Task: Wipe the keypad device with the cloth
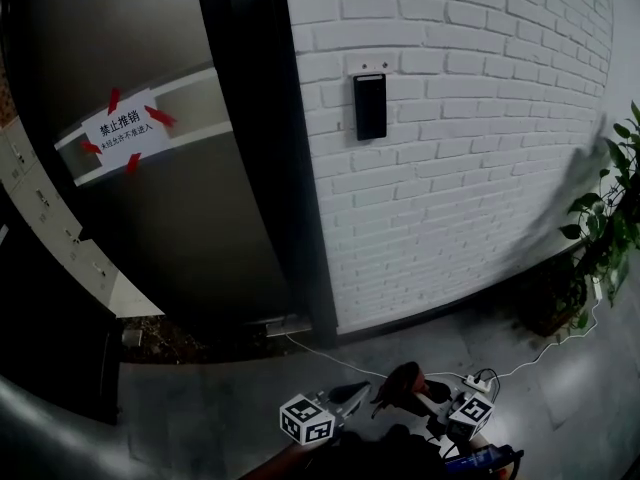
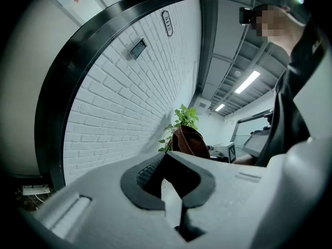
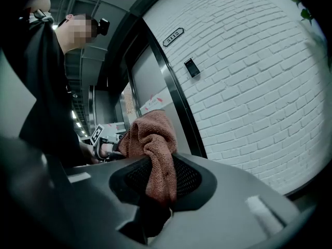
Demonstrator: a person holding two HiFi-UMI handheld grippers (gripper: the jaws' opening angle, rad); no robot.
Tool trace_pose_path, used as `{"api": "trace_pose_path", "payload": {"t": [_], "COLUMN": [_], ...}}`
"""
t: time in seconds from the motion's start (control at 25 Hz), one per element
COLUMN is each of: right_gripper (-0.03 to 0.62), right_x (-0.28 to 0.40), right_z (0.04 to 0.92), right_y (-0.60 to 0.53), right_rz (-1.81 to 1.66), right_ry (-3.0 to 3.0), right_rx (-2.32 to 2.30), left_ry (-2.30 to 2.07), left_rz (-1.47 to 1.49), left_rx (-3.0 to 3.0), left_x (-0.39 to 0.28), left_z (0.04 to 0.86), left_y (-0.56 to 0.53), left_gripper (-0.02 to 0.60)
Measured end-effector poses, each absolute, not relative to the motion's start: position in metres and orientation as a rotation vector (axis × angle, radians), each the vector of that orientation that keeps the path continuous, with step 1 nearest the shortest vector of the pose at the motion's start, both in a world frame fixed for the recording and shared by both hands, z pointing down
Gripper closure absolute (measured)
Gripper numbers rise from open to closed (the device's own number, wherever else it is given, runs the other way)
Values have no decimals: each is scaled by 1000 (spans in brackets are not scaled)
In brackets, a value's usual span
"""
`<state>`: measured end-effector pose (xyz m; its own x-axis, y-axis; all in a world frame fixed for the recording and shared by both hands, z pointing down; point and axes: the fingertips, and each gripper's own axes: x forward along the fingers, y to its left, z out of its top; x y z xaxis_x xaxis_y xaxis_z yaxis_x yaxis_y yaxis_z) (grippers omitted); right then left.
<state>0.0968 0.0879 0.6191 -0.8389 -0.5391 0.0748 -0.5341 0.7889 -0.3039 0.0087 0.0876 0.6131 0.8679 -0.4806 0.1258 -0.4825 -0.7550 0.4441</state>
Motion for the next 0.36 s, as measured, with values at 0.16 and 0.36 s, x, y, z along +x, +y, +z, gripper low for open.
{"api": "trace_pose_path", "payload": {"t": [0.16,0.36], "right_gripper": [508,508], "right_x": [111,130], "right_z": [619,625], "right_y": [85,83], "right_rz": [-491,-502], "right_ry": [2949,2944], "right_rx": [-871,-858], "left_ry": [-712,-732], "left_rz": [10,6], "left_rx": [2574,2564], "left_x": [25,45], "left_z": [611,612], "left_y": [86,84], "left_gripper": [578,578]}}
